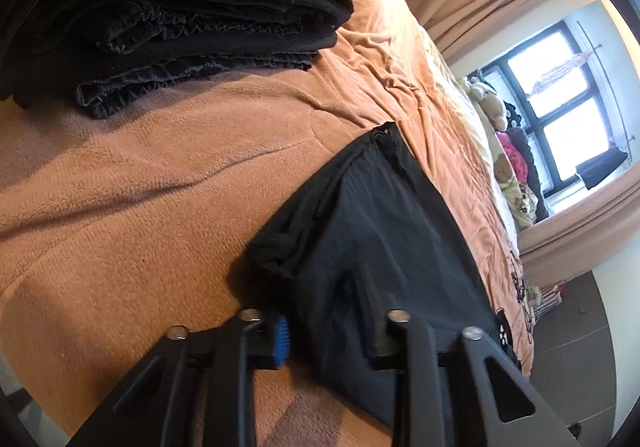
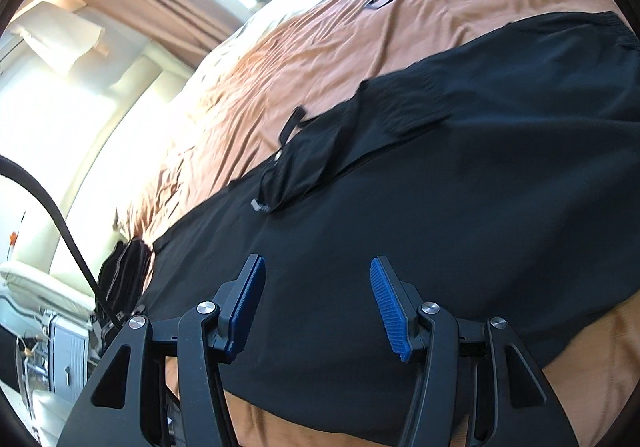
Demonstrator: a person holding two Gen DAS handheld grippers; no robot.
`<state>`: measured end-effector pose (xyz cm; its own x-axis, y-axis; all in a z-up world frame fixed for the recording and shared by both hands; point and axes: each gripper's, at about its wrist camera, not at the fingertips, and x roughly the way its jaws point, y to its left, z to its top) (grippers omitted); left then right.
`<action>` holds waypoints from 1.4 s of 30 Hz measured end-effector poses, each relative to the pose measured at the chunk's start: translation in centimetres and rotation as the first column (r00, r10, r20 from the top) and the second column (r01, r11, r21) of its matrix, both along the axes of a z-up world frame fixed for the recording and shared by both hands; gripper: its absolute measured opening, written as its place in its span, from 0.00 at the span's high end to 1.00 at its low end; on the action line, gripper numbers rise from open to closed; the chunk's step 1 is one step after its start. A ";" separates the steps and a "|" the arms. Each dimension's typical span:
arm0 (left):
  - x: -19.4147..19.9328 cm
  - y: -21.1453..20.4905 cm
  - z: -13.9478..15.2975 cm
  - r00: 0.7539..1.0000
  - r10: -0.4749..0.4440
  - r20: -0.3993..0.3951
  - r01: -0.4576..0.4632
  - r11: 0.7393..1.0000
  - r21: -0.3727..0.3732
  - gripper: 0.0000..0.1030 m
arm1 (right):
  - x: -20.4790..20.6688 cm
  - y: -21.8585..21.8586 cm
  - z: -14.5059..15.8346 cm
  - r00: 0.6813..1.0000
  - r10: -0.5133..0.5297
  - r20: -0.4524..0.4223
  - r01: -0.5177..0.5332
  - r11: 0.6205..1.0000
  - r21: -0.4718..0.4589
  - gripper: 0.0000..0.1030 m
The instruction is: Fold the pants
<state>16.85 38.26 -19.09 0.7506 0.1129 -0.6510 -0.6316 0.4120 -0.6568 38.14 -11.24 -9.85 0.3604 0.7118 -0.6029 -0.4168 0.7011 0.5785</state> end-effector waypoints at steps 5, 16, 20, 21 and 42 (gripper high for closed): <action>0.2 -0.5 1.1 1.000 -0.009 0.007 0.008 0.999 0.035 0.97 | 0.0 3.0 -0.6 0.998 0.063 0.006 -0.063 0.997 -0.047 0.48; 0.8 0.3 6.3 0.994 -0.020 0.103 0.011 0.996 0.089 0.98 | -0.6 10.1 -0.7 0.975 0.217 0.037 -0.209 0.965 -0.156 0.48; 1.4 0.9 7.0 0.993 -0.010 0.120 0.001 0.997 0.081 0.98 | -0.7 13.2 -2.0 0.965 0.261 0.019 -0.252 0.946 -0.204 0.48; 1.4 1.0 7.1 0.992 -0.008 0.122 -0.002 0.997 0.079 0.98 | -0.8 14.0 -2.3 0.961 0.276 0.012 -0.267 0.938 -0.222 0.49; 0.3 1.4 5.3 0.994 0.013 0.105 -0.013 1.000 0.005 0.98 | 5.7 20.2 -0.8 0.969 0.248 -0.009 -0.237 0.915 -0.326 0.67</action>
<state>17.20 39.65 -13.83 0.8130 0.1267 -0.5684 -0.5650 0.4082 -0.7171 43.84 8.96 -10.61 0.2241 0.5496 -0.8048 -0.6125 0.7218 0.3223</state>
